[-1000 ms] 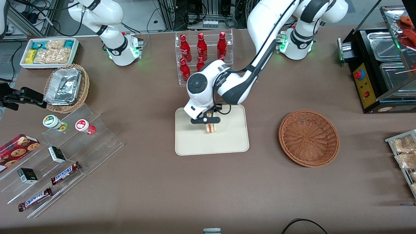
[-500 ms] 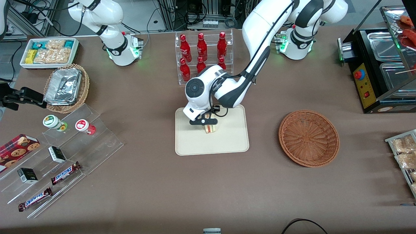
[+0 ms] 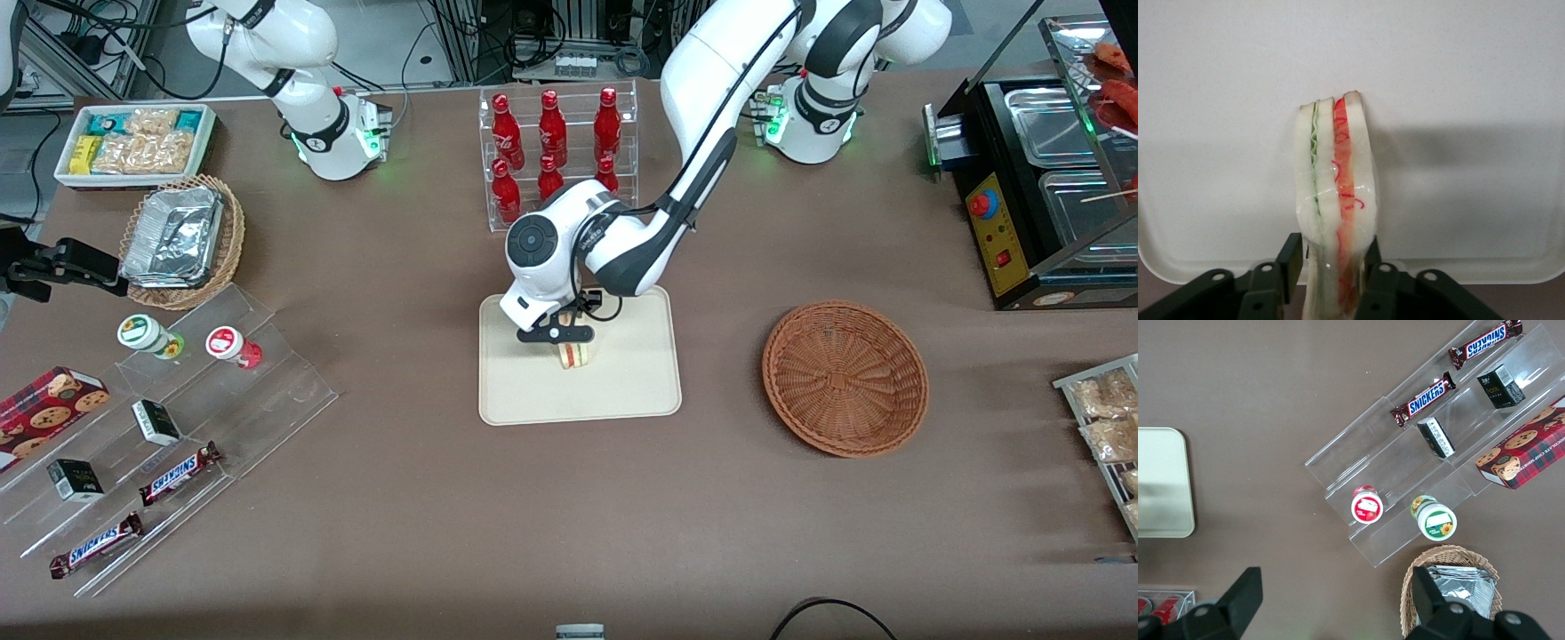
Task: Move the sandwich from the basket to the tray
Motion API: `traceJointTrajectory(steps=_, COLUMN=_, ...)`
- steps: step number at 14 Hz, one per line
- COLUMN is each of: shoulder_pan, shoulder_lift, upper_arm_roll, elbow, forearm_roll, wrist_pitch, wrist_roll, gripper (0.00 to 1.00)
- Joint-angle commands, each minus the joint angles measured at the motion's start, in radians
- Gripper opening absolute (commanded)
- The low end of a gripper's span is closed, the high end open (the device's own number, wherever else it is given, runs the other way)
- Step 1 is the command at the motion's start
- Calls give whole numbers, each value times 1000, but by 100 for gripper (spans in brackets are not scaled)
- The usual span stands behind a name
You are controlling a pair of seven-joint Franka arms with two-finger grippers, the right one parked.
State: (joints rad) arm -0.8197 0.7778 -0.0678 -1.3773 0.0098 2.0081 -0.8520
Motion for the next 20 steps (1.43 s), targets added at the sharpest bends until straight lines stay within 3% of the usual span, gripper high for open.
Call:
traceJointTrajectory(steps=1, shoulder_pan=-3, shoulder_lift=-24, upper_arm_roll=13, elbow=30, forearm_roll=12, wrist_pitch=-35, wrist_roll=-9, gripper=100)
traceJointTrajectory(steps=6, shoulder_pan=59, shoulder_lift=-175, upper_arm_roll=19, elbow=32, forearm_roll=-1, wrist_pitch=-191, wrist_roll=-21, gripper=100)
traceJointTrajectory(steps=11, shoulder_pan=226, shoulder_lift=-371, upper_arm_roll=17, elbow=0, forearm_roll=4, wrist_pitch=-337, wrist_roll=7, gripper=100)
traceJointTrajectory(steps=15, shoulder_pan=348, shoulder_lift=-501, upper_arm_roll=19, elbow=-29, forearm_roll=12, wrist_pitch=-451, wrist_roll=138, gripper=100)
traceJointTrajectory(steps=20, shoulder_pan=558, shoulder_lift=-682, upper_arm_roll=19, elbow=-176, forearm_roll=15, wrist_pitch=-465, wrist_roll=391, gripper=100)
